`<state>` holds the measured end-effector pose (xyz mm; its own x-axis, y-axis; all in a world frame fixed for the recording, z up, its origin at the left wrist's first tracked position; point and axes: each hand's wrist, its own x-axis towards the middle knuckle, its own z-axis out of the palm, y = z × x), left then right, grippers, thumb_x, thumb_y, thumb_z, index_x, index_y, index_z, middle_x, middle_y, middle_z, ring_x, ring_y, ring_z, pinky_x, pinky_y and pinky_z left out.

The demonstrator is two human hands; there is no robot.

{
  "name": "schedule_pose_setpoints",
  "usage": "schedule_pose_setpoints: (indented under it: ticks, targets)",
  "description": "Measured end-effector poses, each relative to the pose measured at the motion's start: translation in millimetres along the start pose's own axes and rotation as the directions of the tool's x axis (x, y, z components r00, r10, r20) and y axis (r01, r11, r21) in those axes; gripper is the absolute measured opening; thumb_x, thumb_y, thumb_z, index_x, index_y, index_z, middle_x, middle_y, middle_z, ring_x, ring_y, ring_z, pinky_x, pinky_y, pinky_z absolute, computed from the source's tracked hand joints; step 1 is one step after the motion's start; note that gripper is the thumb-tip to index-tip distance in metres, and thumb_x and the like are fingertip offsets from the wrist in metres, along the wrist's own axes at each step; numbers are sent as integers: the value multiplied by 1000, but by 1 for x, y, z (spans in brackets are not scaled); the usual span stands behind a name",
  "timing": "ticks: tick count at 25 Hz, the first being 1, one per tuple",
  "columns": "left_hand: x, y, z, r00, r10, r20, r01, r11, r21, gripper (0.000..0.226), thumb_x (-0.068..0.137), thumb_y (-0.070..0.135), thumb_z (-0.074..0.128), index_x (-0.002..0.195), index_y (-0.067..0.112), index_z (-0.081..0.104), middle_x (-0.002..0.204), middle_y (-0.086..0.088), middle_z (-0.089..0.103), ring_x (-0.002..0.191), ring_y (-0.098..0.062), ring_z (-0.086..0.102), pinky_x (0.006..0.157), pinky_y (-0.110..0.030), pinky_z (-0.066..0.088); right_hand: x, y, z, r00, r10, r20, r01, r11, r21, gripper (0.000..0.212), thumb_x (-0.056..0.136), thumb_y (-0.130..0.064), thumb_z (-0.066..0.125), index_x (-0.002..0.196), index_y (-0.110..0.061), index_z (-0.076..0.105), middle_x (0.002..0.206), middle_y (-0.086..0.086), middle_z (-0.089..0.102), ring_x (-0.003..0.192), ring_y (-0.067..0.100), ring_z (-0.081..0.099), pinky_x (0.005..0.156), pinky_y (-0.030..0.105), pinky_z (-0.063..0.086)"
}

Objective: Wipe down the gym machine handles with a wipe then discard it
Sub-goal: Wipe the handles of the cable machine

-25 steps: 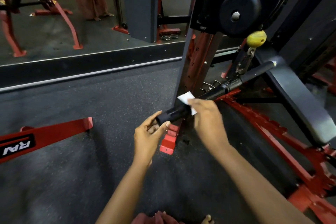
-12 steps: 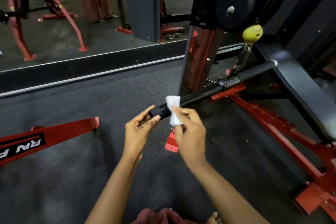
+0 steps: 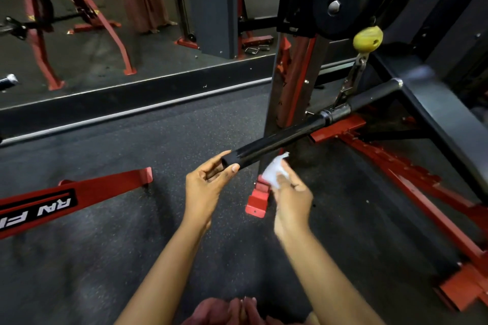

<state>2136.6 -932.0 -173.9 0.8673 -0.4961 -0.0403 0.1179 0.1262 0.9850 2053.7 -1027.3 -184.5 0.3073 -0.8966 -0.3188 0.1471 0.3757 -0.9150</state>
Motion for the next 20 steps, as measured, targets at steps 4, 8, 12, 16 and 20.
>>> schedule_pose_setpoints:
  ticks: [4, 8, 12, 16, 20]
  targets:
    - [-7, -1, 7, 999, 32, 15, -33, 996, 78, 34, 77, 5, 68, 109, 16, 65, 99, 8, 69, 88, 8, 64, 77, -5, 46, 45, -38, 4, 994, 110, -12, -96, 913, 397, 39, 91, 12, 35, 127, 4, 47, 90, 4, 60, 74, 5, 59, 92, 23, 45]
    - [-10, 0, 17, 998, 50, 24, -52, 994, 99, 32, 76, 3, 70, 105, 18, 66, 89, 20, 70, 86, 11, 63, 75, -3, 44, 21, -28, 15, 977, 202, 76, -215, 905, 366, 37, 92, 10, 37, 128, 5, 46, 104, 12, 60, 95, 19, 58, 82, 23, 48]
    - [-9, -2, 20, 997, 64, 48, -69, 992, 109, 33, 76, 1, 70, 106, 14, 66, 86, 19, 71, 86, 9, 64, 73, -4, 45, -20, -15, 19, 932, 312, 184, -358, 869, 342, 33, 93, 9, 37, 122, 4, 51, 110, 13, 59, 92, 17, 59, 84, 24, 48]
    - [-9, -3, 21, 996, 76, 38, -78, 995, 58, 35, 77, 0, 68, 110, 11, 65, 96, 9, 70, 88, 4, 66, 73, -7, 48, -37, -17, 0, 904, 306, 299, -364, 917, 160, 32, 92, 8, 38, 115, -3, 58, 105, 7, 66, 97, 17, 62, 76, 22, 54]
    - [-14, -15, 38, 999, -47, -15, 41, 958, -284, 48, 74, -14, 64, 116, 8, 58, 89, 8, 74, 86, -4, 67, 72, -13, 51, -19, -43, -24, 929, -147, 341, 252, 923, -289, 41, 88, 6, 47, 116, -19, 64, 110, -11, 66, 100, 9, 64, 93, 32, 48]
